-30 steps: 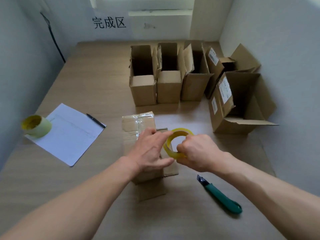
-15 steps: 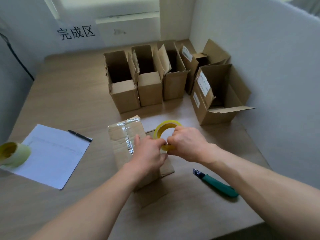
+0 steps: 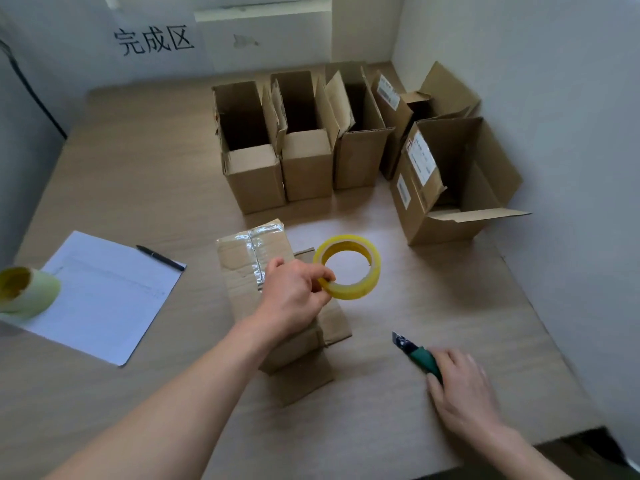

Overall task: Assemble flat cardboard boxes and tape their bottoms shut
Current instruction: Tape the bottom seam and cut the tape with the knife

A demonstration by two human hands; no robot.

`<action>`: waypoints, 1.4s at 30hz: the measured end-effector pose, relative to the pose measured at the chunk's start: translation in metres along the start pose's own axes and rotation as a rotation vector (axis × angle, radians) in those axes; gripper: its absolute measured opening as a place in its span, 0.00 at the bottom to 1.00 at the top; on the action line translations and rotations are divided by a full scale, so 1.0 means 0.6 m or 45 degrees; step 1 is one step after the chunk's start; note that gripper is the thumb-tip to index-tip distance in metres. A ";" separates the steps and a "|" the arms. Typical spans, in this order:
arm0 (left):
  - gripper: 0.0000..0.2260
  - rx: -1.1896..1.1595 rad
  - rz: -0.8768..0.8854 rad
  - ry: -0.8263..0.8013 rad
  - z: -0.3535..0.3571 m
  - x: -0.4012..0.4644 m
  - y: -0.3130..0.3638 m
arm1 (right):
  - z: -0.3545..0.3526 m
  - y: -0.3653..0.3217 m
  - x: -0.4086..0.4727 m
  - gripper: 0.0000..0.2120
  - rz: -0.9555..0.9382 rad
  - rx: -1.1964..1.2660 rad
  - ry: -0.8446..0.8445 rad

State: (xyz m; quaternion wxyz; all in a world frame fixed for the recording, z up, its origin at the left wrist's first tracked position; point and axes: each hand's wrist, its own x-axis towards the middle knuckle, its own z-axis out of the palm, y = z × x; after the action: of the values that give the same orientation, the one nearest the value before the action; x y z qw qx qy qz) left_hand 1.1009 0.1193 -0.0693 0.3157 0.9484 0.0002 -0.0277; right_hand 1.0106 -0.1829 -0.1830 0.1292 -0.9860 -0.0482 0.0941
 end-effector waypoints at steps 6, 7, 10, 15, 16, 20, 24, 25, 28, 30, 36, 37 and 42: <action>0.10 -0.060 -0.027 -0.081 -0.012 0.005 0.009 | -0.048 -0.094 -0.001 0.14 -0.206 0.648 0.104; 0.10 -0.093 -0.037 -0.087 -0.014 0.006 0.010 | -0.055 -0.114 0.000 0.14 -0.316 0.665 0.114; 0.10 -0.151 -0.065 -0.107 -0.016 0.006 0.014 | -0.065 -0.160 0.013 0.16 -0.469 0.661 0.149; 0.10 -0.166 -0.067 -0.107 -0.020 0.004 0.019 | -0.058 -0.183 0.034 0.16 -0.487 0.600 0.134; 0.10 -0.163 -0.065 -0.099 -0.019 0.003 0.019 | -0.056 -0.184 0.037 0.16 -0.495 0.595 0.127; 0.09 -0.165 -0.056 -0.078 -0.017 0.002 0.014 | -0.047 -0.187 0.049 0.16 -0.554 0.499 0.160; 0.09 -0.140 -0.045 -0.082 -0.014 0.003 0.011 | -0.044 -0.175 0.063 0.16 -0.579 0.409 0.261; 0.09 -0.121 -0.041 -0.077 -0.012 0.004 0.010 | -0.043 -0.162 0.064 0.17 -0.562 0.393 0.273; 0.09 -0.065 -0.037 -0.072 -0.009 0.006 0.007 | -0.031 -0.097 0.062 0.19 -0.351 0.305 0.193; 0.10 -0.045 -0.037 -0.077 -0.007 0.007 0.006 | -0.028 -0.058 0.060 0.21 -0.117 0.136 0.058; 0.10 0.010 -0.023 -0.054 -0.001 0.007 0.002 | -0.089 -0.124 0.092 0.27 -0.423 0.380 0.621; 0.10 0.031 -0.012 -0.060 -0.001 0.007 0.002 | -0.107 -0.151 0.104 0.29 -0.557 0.364 0.649; 0.05 0.059 0.038 -0.100 -0.004 0.005 0.005 | -0.148 -0.241 0.156 0.29 -0.810 0.073 0.349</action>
State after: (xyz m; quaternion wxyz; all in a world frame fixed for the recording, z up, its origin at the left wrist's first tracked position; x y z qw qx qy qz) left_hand 1.1038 0.1181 -0.0658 0.2939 0.9536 -0.0268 -0.0602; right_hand 1.1096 -0.0544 -0.0770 0.1851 -0.9209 -0.3328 -0.0829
